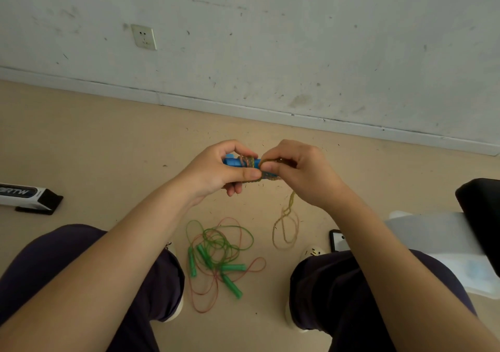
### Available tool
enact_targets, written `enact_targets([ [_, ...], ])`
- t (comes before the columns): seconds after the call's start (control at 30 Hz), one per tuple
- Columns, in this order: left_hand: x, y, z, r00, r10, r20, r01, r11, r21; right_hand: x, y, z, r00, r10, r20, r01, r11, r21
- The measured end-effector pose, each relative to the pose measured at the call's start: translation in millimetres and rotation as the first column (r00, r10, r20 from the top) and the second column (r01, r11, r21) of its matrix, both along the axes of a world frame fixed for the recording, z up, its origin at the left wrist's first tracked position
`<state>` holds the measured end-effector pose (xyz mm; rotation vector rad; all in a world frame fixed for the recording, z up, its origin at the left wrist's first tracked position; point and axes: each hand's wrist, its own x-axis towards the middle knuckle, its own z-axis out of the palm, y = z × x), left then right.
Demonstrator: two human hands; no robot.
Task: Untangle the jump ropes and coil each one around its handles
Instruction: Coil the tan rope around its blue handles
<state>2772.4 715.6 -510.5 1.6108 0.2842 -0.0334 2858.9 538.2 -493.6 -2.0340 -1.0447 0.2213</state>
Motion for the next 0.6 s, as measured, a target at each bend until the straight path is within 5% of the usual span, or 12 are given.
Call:
enact_targets([
  [0.47,-4.4,-5.8,2.6,1.0,-0.028,-0.002,0.028,0.983,0.184,-10.3,9.4,-3.5,0.967,-0.065,-0.246,0.08,0.995,0.051],
  [0.6,-8.5,-3.7,6.9,0.99,-0.143,-0.019,0.144,0.964,0.226,-2.6,5.0,-2.1,0.955,-0.12,-0.27,0.137,0.99,0.044],
])
